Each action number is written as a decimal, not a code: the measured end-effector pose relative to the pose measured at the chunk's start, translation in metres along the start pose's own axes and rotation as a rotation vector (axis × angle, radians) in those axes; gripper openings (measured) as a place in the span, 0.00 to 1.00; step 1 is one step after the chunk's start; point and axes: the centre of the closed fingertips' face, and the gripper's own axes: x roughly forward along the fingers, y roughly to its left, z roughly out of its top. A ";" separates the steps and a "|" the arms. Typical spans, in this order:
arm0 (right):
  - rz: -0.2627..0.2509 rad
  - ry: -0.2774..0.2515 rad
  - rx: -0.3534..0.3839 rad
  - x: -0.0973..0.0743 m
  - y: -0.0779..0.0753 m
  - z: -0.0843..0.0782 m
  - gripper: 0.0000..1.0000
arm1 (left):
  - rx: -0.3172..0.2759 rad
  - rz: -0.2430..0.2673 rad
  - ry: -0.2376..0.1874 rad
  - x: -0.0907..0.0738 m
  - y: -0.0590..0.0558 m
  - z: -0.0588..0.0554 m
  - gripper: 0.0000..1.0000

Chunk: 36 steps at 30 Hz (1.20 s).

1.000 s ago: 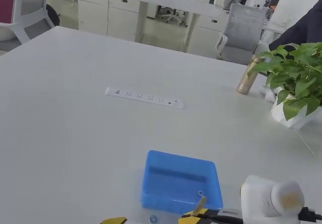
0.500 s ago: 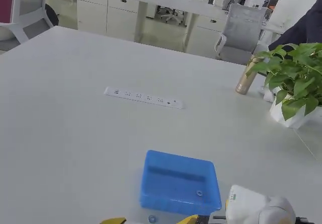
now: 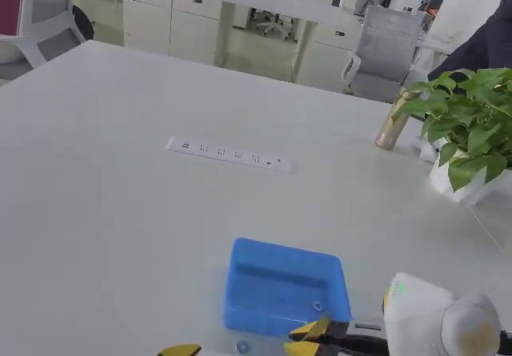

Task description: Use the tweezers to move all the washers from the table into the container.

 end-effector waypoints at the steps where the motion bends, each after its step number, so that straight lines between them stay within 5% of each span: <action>1: -0.002 -0.010 0.003 -0.003 0.000 0.006 0.03 | 0.000 0.000 -0.001 0.000 0.000 0.000 0.85; 7: -0.019 -0.068 0.030 -0.013 -0.009 0.028 0.03 | -0.002 0.000 -0.002 0.000 0.000 0.000 0.85; 14: -0.101 -0.194 0.261 -0.016 -0.054 0.046 0.03 | 0.002 -0.015 0.000 0.001 -0.003 0.000 0.85; 19: -0.146 -0.115 0.319 -0.002 -0.084 0.026 0.03 | 0.003 -0.018 0.003 0.001 -0.003 0.000 0.85; 25: -0.157 -0.054 0.333 0.013 -0.103 0.014 0.03 | 0.002 -0.019 0.005 0.001 -0.003 -0.001 0.85; 36: -0.156 0.033 0.329 0.031 -0.109 -0.006 0.03 | 0.002 -0.015 0.008 0.001 -0.002 -0.002 0.83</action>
